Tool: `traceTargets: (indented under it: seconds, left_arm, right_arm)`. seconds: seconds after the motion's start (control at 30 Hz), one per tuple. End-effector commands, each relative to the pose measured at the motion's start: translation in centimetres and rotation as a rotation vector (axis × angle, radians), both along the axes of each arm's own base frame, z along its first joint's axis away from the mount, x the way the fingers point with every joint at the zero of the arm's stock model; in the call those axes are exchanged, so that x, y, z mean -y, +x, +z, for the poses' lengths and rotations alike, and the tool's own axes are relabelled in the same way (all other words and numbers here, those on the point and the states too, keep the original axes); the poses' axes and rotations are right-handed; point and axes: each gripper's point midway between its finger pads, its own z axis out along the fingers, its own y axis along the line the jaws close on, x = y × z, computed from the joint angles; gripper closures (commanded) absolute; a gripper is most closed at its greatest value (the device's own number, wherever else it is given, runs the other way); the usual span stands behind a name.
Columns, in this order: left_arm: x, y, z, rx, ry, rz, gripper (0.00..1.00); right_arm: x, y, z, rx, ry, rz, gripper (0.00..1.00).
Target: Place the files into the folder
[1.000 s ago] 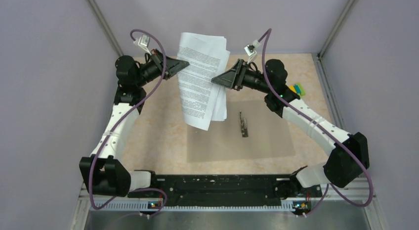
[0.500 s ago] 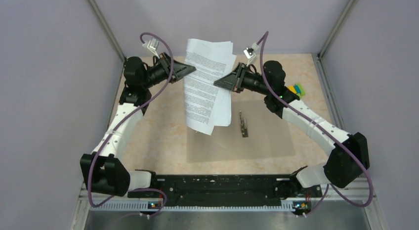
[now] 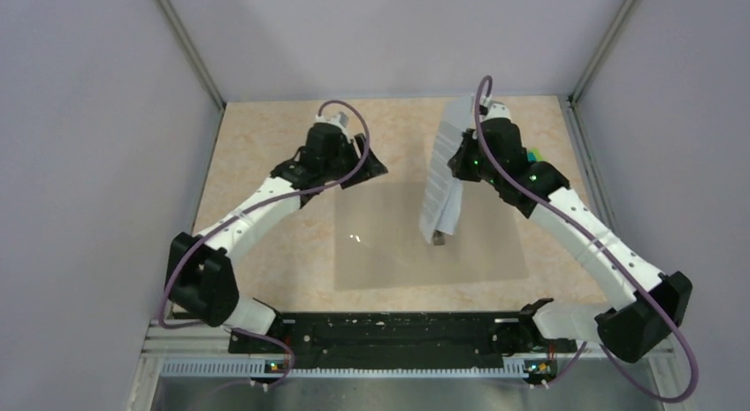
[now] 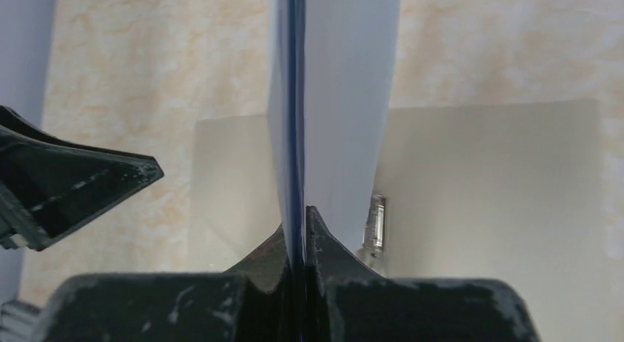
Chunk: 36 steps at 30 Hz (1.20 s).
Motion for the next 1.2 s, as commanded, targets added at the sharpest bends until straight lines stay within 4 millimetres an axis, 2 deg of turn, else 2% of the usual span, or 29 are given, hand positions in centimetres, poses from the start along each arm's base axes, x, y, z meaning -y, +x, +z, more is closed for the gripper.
traceTargets:
  seconds: [0.0, 0.1, 0.23, 0.33, 0.4, 0.63, 0.87, 1.17]
  left_arm:
    - [2.0, 0.7, -3.8, -0.016, 0.180, 0.053, 0.35]
    - [5.8, 0.1, -6.5, -0.043, 0.227, 0.014, 0.39]
    - [10.3, -0.2, -8.7, -0.046, 0.282, -0.039, 0.44]
    - [12.8, 0.2, -10.2, -0.041, 0.332, -0.051, 0.50]
    - [13.7, 0.7, -11.2, -0.033, 0.370, -0.038, 0.53]
    - [14.4, 3.1, -13.7, -0.005, 0.504, 0.010, 0.61]
    - [15.4, 2.9, -16.5, -0.042, 0.506, -0.035, 0.62]
    - [16.2, 2.4, -17.9, -0.057, 0.488, -0.081, 0.63]
  right_arm:
    - [7.0, -1.1, 4.3, 0.115, -0.162, -0.215, 1.00]
    - [8.9, -1.9, 6.5, 0.158, -0.191, -0.271, 1.00]
    - [10.3, -2.5, 8.8, 0.198, -0.208, -0.307, 1.00]
    - [10.7, -2.9, 9.8, 0.212, -0.212, -0.315, 1.00]
    - [10.9, -3.1, 10.1, 0.217, -0.212, -0.314, 1.00]
    - [11.1, -3.7, 10.5, 0.218, -0.212, -0.305, 1.00]
    - [11.3, -3.9, 10.6, 0.221, -0.214, -0.310, 1.00]
    - [11.1, -3.7, 10.3, 0.212, -0.217, -0.303, 1.00]
